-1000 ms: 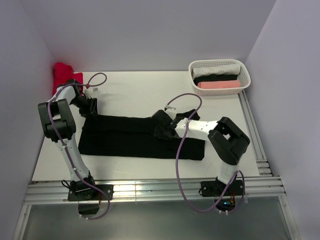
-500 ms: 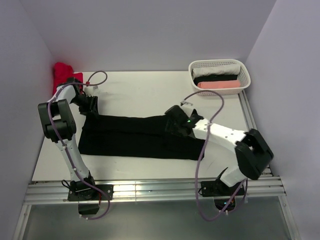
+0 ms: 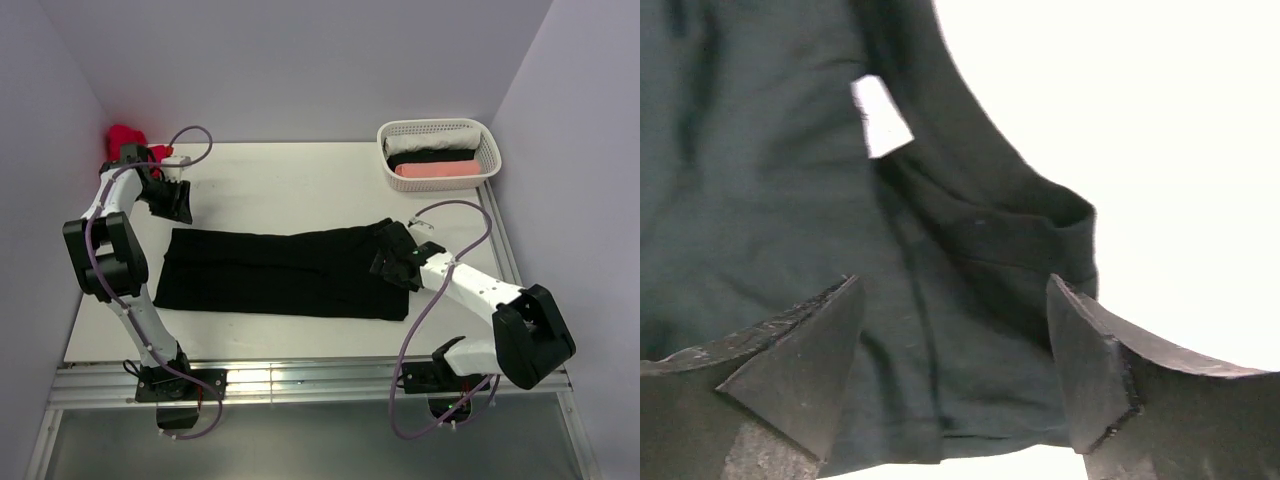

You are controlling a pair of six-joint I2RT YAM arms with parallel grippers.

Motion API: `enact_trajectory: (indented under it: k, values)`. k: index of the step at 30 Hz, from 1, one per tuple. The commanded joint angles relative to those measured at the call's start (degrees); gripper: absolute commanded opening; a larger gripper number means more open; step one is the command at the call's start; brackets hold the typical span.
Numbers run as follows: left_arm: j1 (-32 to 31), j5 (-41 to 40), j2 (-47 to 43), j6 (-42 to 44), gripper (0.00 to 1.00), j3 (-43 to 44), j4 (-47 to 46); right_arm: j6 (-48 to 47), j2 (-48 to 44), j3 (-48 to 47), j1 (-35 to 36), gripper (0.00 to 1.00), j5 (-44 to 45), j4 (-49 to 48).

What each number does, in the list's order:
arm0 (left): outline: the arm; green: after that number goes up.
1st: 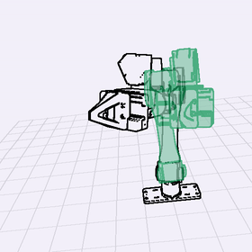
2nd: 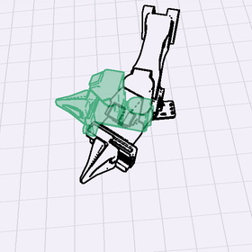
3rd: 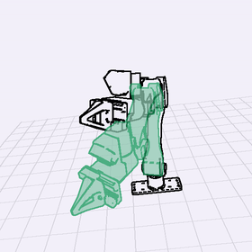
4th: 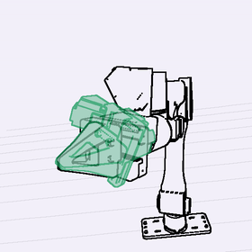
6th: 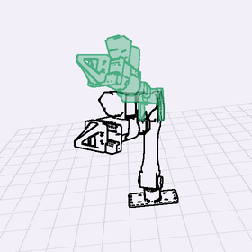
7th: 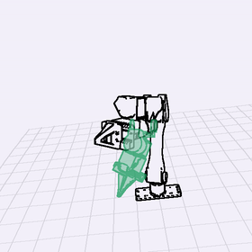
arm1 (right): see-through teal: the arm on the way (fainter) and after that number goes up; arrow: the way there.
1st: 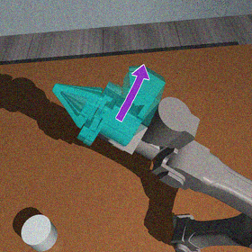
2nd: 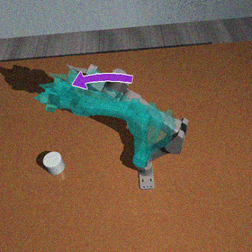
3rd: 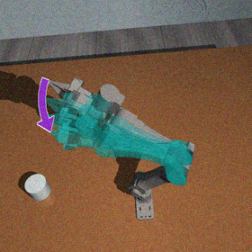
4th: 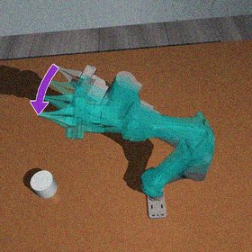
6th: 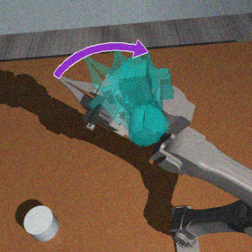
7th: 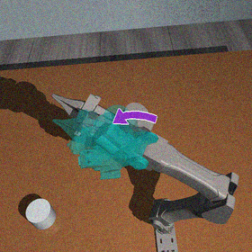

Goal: Roll the t-shirts
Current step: Fold the tshirt, then roll the tshirt

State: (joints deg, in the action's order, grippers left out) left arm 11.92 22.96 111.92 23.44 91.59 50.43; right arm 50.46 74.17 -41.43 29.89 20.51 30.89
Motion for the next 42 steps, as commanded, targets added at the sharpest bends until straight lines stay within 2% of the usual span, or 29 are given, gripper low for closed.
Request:
enact_trajectory:
  k: [1,13,16,19,20,21,22,25,26,30,36,42]
  values:
    - [0.0,2.3,-3.4,2.6,0.52,-1.3,-0.3,-2.4,-0.3,0.6,-1.6,0.81,-0.4,-2.5]
    - [0.1,4.6,-5.7,3.6,0.52,-3.7,-0.2,-3.6,9.5,-0.6,-2.0,0.83,-2.8,-4.7]
    - [0.0,4.5,-6.0,3.5,0.52,-4.1,-0.7,-2.6,11.8,-1.0,-2.0,0.76,-2.2,-3.8]
    - [0.0,4.9,-6.3,3.6,0.51,-4.0,-0.5,-2.0,13.3,-1.5,-2.0,0.59,-1.5,-2.0]
    - [0.0,5.2,-6.5,3.5,0.51,-4.0,-0.5,-1.9,13.5,-1.6,-2.0,0.41,-1.4,-1.3]
    - [0.0,5.2,-6.6,3.5,0.51,-4.0,-0.5,-1.8,13.6,-1.8,-2.0,0.33,-0.9,-0.9]
    - [0.0,5.3,-6.7,3.5,0.51,-3.9,-0.3,-1.5,13.8,-1.9,-2.0,0.19,-0.7,-0.6]
    - [0.0,5.7,-7.1,3.5,0.51,-3.9,-0.2,-1.5,14.0,-2.3,-2.8,0.03,-0.6,0.3]
    - [0.0,5.6,-7.2,3.5,0.51,-3.9,-0.2,-1.4,14.1,-2.7,-3.3,0.01,-0.4,1.3]
    - [0.0,5.3,-7.1,3.5,0.51,-4.0,0.0,-2.9,13.8,-3.9,-6.7,0.0,0.0,3.5]
    - [0.0,5.0,-6.8,3.3,0.51,-4.3,0.3,-8.0,13.7,-5.9,-15.8,0.0,1.8,5.9]
    - [0.0,3.7,-6.5,3.3,0.52,-4.9,0.2,-14.3,14.0,-7.3,-27.4,0.09,3.6,5.8]
